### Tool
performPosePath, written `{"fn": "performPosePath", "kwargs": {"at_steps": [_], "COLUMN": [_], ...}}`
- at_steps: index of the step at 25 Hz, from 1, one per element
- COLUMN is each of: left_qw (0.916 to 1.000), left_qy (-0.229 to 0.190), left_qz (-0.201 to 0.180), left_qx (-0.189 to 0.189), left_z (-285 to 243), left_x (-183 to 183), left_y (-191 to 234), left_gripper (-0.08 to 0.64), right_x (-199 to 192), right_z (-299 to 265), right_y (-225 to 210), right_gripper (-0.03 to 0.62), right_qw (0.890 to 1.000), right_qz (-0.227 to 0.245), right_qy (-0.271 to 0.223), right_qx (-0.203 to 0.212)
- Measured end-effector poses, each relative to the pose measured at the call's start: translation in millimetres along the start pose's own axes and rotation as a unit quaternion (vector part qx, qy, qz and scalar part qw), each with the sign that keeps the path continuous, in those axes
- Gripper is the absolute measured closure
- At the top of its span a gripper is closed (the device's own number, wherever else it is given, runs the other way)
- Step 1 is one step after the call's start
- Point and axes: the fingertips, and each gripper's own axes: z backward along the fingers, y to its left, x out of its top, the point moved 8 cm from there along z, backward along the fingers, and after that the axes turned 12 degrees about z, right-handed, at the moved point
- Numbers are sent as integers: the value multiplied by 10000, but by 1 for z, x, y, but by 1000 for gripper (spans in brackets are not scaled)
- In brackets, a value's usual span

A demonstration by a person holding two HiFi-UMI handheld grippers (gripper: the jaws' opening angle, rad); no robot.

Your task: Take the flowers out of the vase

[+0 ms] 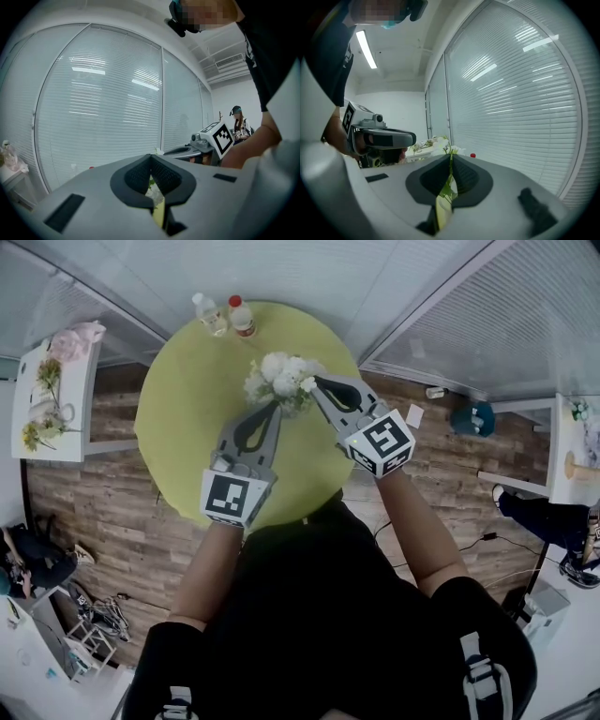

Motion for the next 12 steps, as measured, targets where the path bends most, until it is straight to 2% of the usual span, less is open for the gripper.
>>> {"fn": "performPosePath", "kwargs": {"at_steps": [5, 12], "left_qw": [10000, 9997], "left_qy": [3, -140], "left_qz": [-11, -193], "left_qx": [71, -25], "left_z": [11, 30], "left_x": [10, 28], "left_y": [7, 8], "left_gripper": [548, 548], "right_x": [14, 36], "right_z": [0, 4], "right_y": [10, 29], "right_gripper": [566, 566], "right_qw": [9999, 9992], "right_qz": [71, 138], "right_qy": [-69, -220], "right_qx": [-119, -304]}}
